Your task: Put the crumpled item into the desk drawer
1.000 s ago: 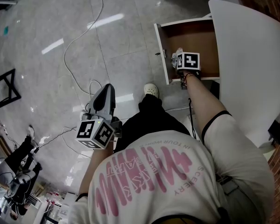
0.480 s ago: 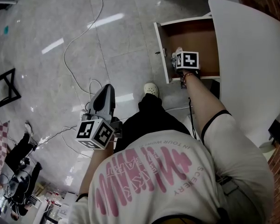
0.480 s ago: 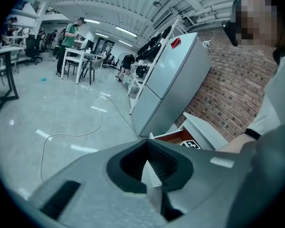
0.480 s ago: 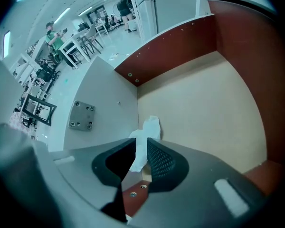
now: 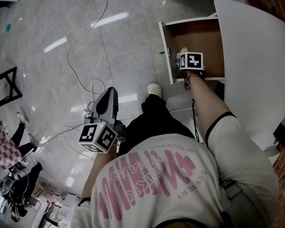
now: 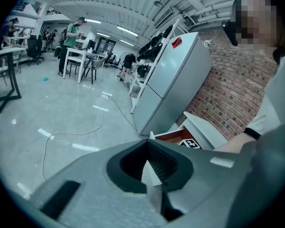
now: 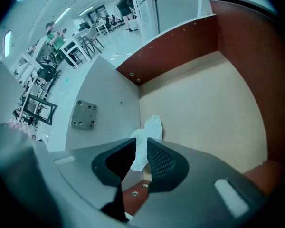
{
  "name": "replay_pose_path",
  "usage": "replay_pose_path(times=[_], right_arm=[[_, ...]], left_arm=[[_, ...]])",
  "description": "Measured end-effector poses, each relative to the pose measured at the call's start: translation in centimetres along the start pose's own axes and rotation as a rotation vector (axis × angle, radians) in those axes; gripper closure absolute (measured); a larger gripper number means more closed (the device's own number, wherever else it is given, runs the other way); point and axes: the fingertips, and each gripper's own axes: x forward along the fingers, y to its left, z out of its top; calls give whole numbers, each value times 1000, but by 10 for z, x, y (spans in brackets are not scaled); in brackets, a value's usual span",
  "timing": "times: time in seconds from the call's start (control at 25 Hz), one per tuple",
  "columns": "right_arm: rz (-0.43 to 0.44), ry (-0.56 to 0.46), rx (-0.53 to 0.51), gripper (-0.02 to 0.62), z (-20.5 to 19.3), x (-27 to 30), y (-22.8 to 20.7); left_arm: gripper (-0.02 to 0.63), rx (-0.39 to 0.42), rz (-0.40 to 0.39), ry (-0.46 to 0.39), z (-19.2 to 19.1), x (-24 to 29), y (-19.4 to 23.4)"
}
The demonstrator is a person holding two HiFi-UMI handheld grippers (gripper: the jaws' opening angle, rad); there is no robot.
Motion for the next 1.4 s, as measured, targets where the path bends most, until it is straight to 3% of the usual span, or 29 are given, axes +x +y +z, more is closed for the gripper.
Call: replay_pose_path(times=[0.76, 0.96, 1.4], right_arm=[[11, -42, 56, 512, 13, -14, -5], [13, -71, 65, 581, 20, -23, -6], [70, -145, 108, 586, 35, -64, 9]], left_arm=[[601, 28, -39, -9, 21, 12, -14], [601, 54, -52, -16, 29, 12, -22], [601, 97, -87, -78, 59, -3, -45]])
